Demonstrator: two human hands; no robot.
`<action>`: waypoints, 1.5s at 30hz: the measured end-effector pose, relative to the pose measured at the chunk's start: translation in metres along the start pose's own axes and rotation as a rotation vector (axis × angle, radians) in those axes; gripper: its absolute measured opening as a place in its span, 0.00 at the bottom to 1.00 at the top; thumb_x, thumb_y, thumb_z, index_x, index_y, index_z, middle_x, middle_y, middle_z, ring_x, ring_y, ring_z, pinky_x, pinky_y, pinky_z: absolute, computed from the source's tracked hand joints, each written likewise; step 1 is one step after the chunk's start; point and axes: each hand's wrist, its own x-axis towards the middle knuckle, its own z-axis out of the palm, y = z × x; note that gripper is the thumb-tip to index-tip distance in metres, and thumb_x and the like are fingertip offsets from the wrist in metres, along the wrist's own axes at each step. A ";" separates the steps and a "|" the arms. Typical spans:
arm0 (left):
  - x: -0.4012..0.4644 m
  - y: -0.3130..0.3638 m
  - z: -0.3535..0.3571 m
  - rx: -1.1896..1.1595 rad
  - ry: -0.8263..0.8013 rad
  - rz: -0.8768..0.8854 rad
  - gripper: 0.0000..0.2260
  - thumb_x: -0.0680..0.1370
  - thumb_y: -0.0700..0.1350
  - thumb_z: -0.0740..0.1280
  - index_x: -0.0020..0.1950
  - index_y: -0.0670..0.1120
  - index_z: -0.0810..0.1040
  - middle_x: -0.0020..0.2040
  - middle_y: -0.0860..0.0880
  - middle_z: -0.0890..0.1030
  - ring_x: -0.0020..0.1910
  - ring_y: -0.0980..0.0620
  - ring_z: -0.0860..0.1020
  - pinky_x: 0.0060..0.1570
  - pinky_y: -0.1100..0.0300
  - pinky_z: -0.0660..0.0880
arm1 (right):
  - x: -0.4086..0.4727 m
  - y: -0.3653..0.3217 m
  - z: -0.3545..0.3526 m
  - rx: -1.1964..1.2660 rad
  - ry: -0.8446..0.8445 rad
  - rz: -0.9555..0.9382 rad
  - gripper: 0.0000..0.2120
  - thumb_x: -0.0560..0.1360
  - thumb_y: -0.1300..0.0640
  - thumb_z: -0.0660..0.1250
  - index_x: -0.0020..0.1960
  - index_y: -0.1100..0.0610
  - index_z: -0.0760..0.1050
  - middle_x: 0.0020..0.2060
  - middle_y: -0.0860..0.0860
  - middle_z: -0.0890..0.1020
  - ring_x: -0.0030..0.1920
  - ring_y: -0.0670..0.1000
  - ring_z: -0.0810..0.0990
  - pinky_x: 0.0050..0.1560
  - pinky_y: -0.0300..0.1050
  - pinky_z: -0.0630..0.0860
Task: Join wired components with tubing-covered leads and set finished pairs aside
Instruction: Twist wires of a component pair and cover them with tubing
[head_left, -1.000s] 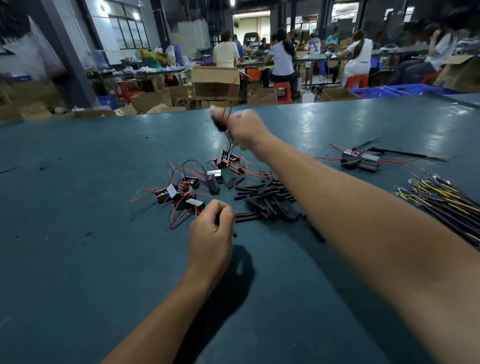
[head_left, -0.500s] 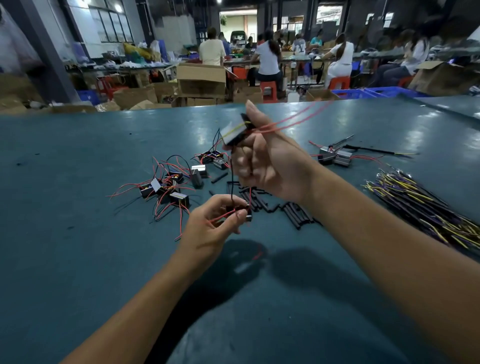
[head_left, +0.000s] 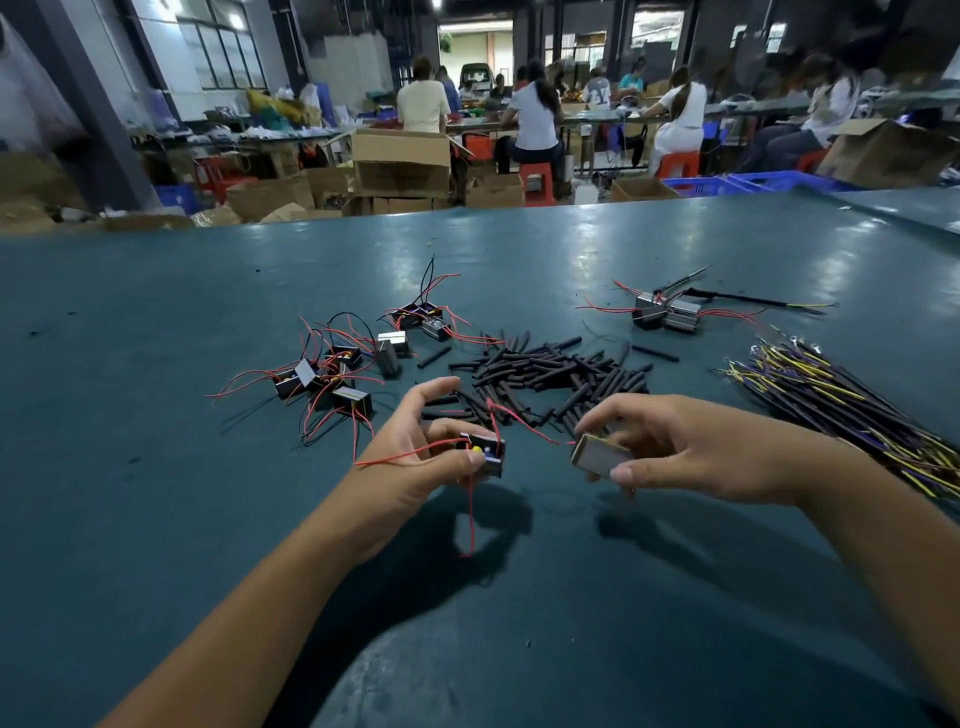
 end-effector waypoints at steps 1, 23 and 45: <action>0.000 0.000 0.000 0.033 -0.011 -0.010 0.30 0.71 0.33 0.74 0.70 0.47 0.69 0.50 0.44 0.85 0.47 0.48 0.84 0.45 0.61 0.79 | 0.000 0.000 -0.001 -0.177 0.090 -0.029 0.15 0.79 0.56 0.69 0.64 0.47 0.72 0.44 0.35 0.82 0.39 0.38 0.77 0.43 0.30 0.70; -0.003 0.007 -0.014 0.720 -0.137 -0.142 0.10 0.77 0.38 0.62 0.46 0.50 0.80 0.47 0.52 0.86 0.43 0.51 0.83 0.45 0.55 0.79 | 0.009 0.025 0.009 -0.496 0.155 -0.046 0.10 0.72 0.39 0.72 0.50 0.41 0.79 0.44 0.38 0.79 0.48 0.38 0.76 0.45 0.29 0.70; -0.002 0.011 -0.020 0.571 -0.079 -0.141 0.09 0.77 0.39 0.72 0.54 0.44 0.77 0.44 0.44 0.86 0.44 0.41 0.84 0.46 0.52 0.82 | 0.029 0.016 0.047 -0.608 0.168 -0.136 0.09 0.81 0.46 0.63 0.54 0.48 0.80 0.47 0.43 0.79 0.51 0.45 0.75 0.57 0.44 0.70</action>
